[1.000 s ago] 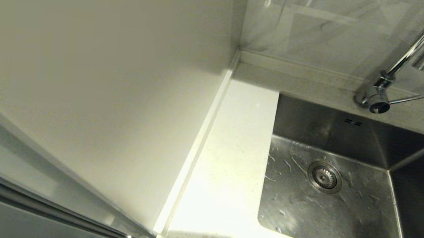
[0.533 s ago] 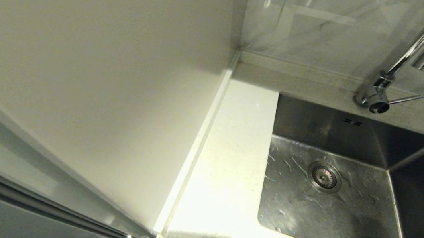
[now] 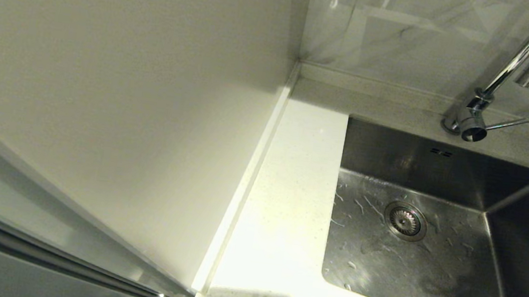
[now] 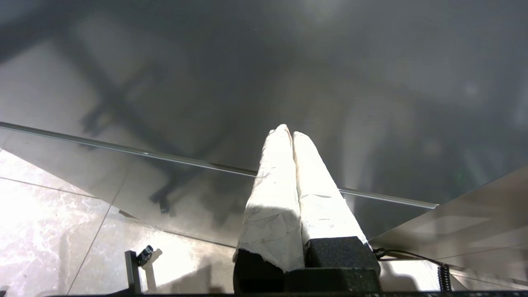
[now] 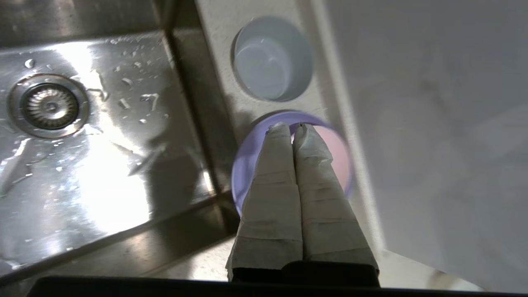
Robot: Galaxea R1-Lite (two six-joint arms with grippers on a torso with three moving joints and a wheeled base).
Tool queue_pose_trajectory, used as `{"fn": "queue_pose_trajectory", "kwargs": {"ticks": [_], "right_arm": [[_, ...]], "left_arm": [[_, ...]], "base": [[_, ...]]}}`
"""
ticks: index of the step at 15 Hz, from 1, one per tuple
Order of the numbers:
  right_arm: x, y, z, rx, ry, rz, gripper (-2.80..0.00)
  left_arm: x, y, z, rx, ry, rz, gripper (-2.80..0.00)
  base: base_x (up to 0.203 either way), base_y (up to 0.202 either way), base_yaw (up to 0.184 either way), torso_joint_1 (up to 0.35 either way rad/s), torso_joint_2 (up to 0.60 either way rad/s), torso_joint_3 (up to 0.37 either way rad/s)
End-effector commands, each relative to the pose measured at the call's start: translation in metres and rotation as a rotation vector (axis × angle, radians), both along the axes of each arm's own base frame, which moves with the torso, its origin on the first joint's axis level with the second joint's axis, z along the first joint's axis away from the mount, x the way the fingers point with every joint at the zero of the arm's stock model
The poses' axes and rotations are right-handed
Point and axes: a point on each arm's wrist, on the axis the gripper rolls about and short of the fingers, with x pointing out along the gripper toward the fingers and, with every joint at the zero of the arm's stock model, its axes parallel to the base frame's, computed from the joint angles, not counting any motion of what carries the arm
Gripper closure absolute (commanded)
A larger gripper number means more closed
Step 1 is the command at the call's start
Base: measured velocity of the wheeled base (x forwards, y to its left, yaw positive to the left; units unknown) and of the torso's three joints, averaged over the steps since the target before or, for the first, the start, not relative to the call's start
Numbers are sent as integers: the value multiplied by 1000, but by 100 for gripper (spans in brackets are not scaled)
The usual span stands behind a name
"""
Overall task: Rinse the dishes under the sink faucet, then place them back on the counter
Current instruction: Put a bowl into the sink
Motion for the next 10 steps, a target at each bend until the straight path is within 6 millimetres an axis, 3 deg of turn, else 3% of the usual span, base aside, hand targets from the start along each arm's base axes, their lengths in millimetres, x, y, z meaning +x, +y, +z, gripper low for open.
{"fn": "queue_pose_trajectory", "kwargs": {"ticks": [1, 6, 10], "right_arm": [[15, -41, -18, 133, 26, 14, 0], [29, -90, -37, 318, 39, 45, 0], [40, -111, -57, 379, 90, 73, 0]], "left_arm": [[0, 0, -1, 0, 2, 0, 0], [0, 0, -1, 0, 2, 0, 0], [0, 0, -1, 0, 2, 0, 0]], "base": [[0, 0, 0, 0, 0, 0], [0, 0, 0, 0, 0, 0], [0, 0, 0, 0, 0, 0]]}}
